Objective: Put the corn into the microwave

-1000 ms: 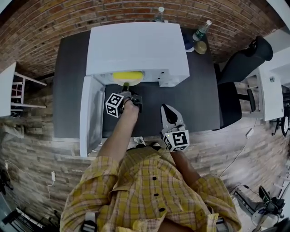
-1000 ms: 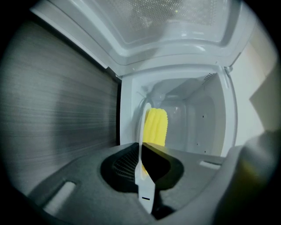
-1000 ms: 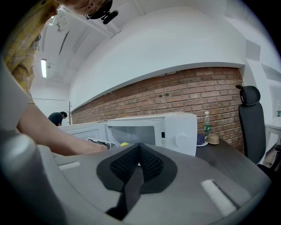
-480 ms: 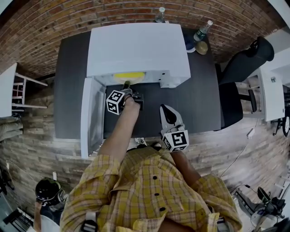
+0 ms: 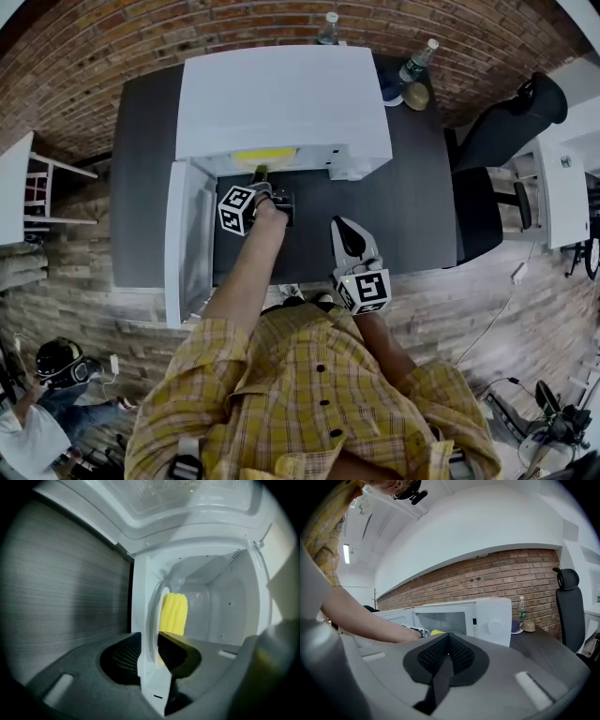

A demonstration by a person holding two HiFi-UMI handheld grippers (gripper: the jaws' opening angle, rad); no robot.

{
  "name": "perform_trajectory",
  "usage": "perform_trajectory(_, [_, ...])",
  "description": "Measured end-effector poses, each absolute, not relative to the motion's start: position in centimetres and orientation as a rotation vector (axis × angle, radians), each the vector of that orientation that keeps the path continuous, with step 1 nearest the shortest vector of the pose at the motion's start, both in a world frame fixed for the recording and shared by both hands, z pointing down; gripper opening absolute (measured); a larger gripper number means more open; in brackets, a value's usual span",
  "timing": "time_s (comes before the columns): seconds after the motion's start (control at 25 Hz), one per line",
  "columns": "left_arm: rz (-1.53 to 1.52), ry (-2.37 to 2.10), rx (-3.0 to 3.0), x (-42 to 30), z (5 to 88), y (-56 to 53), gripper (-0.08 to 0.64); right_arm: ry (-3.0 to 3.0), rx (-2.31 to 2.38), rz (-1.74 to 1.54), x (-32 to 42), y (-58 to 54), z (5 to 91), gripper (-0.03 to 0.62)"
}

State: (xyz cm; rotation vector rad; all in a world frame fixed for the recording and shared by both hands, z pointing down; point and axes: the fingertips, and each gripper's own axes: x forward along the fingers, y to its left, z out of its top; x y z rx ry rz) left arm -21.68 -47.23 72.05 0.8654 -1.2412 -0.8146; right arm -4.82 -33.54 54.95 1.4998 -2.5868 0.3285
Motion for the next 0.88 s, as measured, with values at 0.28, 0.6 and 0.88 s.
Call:
perform_trajectory(0.28, [-0.822, -1.212, 0.897, -21.3, 71.4, -47.0, 0.115, -2.585, 1.504, 0.326, -4.4, -33.6, 54.8, 0.002])
perform_trajectory(0.6, [-0.869, -1.153, 0.973, -21.2, 68.8, -45.4, 0.121, -2.610, 1.488, 0.308, -4.3, -32.9, 54.1, 0.002])
perform_trajectory(0.88, [-0.931, -1.095, 1.028, -20.9, 65.8, -43.0, 0.073, -2.650, 1.483, 0.297, -4.1, -31.8, 52.8, 0.002])
